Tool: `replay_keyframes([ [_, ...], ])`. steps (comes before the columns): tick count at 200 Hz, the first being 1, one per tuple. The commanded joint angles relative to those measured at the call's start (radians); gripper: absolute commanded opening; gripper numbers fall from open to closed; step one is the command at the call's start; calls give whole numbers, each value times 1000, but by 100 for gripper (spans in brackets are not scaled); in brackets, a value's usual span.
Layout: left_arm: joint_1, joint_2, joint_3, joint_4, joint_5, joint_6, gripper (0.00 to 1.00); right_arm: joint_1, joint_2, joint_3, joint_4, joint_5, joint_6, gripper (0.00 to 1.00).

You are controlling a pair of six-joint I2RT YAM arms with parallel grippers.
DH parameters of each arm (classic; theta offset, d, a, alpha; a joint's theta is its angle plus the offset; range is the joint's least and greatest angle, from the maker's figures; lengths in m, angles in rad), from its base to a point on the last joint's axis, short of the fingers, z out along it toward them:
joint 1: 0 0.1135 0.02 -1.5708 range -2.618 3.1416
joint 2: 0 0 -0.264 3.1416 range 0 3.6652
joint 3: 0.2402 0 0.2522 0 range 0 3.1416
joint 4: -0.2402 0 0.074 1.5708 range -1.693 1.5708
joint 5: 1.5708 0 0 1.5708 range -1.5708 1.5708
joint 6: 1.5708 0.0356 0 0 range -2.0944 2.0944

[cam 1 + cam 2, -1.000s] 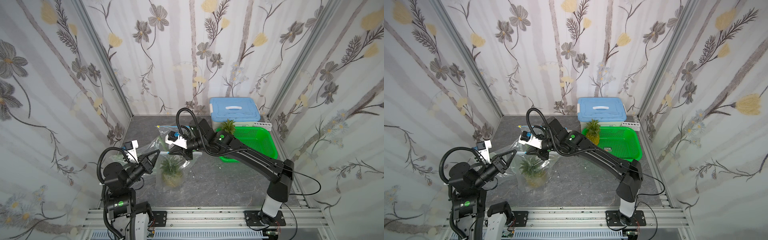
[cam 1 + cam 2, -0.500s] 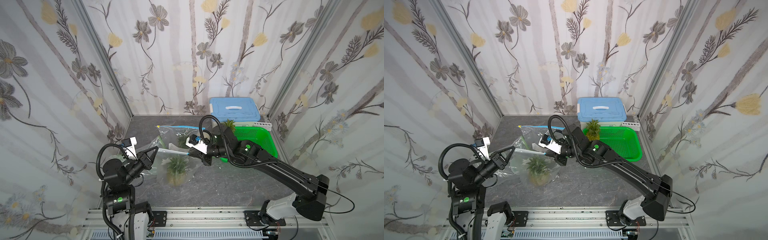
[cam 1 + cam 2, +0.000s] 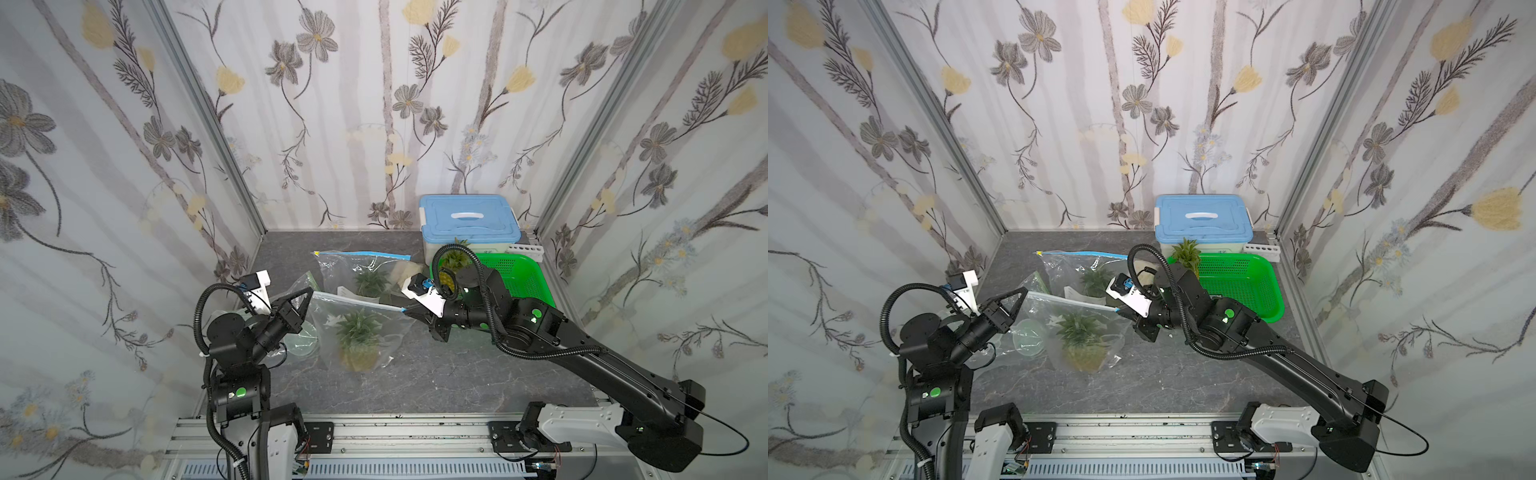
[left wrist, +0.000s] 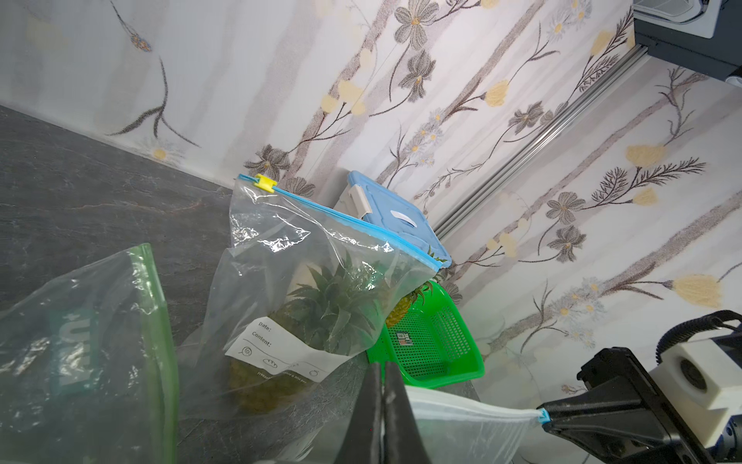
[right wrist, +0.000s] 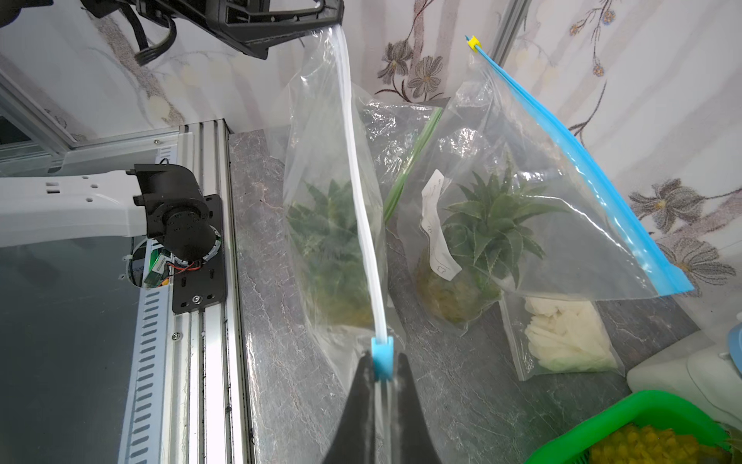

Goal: Open the zip-top bag and take out the pineapple
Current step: Unzip the zipper on the zipper food storage bag.

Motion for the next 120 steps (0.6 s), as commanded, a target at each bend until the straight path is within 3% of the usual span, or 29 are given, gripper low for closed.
replay_keyframes([
  [1,2,3,-1,81,-76,9,0,-2,-30,-20,3,57,21,0],
  [120,3,2,-48,90,-121,23,0,-2,-161,-120,-5,120,82,0],
])
